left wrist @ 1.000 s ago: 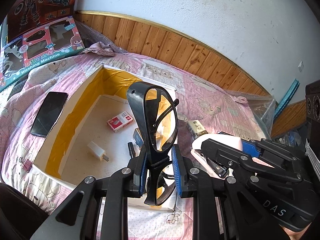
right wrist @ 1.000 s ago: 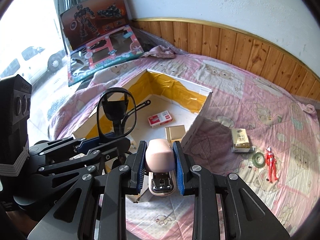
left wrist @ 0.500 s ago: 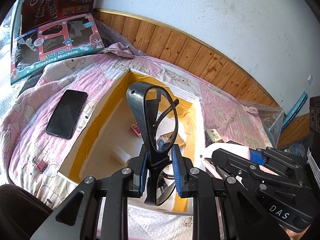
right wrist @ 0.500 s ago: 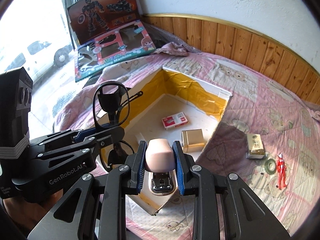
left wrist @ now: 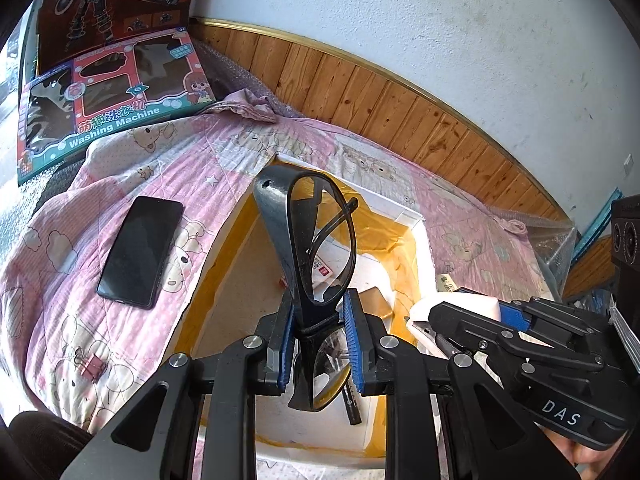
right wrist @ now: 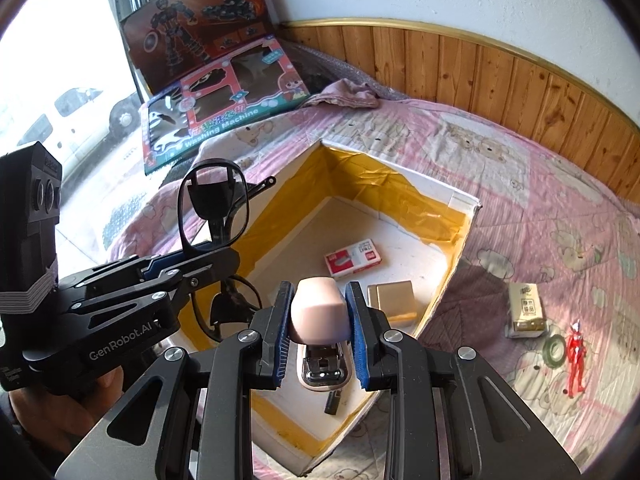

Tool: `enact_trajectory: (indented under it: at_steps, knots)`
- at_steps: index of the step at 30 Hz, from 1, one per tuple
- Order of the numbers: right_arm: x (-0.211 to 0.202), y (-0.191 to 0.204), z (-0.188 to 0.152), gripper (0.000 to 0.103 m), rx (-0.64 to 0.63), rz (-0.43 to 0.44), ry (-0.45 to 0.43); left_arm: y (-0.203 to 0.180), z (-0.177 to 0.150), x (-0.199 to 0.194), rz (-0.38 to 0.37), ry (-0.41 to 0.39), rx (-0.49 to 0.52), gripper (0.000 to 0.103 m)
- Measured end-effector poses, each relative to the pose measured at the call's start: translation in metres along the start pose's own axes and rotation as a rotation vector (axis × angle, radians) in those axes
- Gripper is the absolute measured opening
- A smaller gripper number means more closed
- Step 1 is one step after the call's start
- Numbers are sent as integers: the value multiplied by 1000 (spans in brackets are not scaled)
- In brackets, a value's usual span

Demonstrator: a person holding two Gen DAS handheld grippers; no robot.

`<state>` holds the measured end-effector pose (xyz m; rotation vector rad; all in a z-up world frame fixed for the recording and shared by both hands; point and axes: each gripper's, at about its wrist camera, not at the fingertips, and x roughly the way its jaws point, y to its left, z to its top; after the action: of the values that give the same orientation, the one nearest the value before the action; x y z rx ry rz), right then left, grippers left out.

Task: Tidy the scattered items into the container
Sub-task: 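Carry the glasses and pink stapler over the white box with both tools, then open both tools to drop the glasses and stapler into the box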

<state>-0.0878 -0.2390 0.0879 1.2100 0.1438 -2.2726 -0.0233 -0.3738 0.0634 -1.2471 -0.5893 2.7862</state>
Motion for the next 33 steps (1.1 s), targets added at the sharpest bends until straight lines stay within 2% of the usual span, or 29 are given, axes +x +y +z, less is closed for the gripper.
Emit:
enact_trajectory:
  at_steps: [11, 21, 29, 31, 33]
  knots:
    - [33, -31, 30, 27, 40, -39, 29, -4, 31, 51, 9, 80, 81, 24]
    - [75, -54, 48, 27, 32, -91, 85, -2, 58, 96, 30, 151, 111, 24]
    - [97, -64, 56, 28, 34, -98, 102, 0, 66, 132, 112, 244, 262, 25]
    - [106, -69, 56, 31, 42, -101, 103, -1, 64, 141, 159, 238, 307, 27]
    - [108, -73, 54, 41, 54, -91, 108, 0, 61, 148, 210, 230, 327, 42]
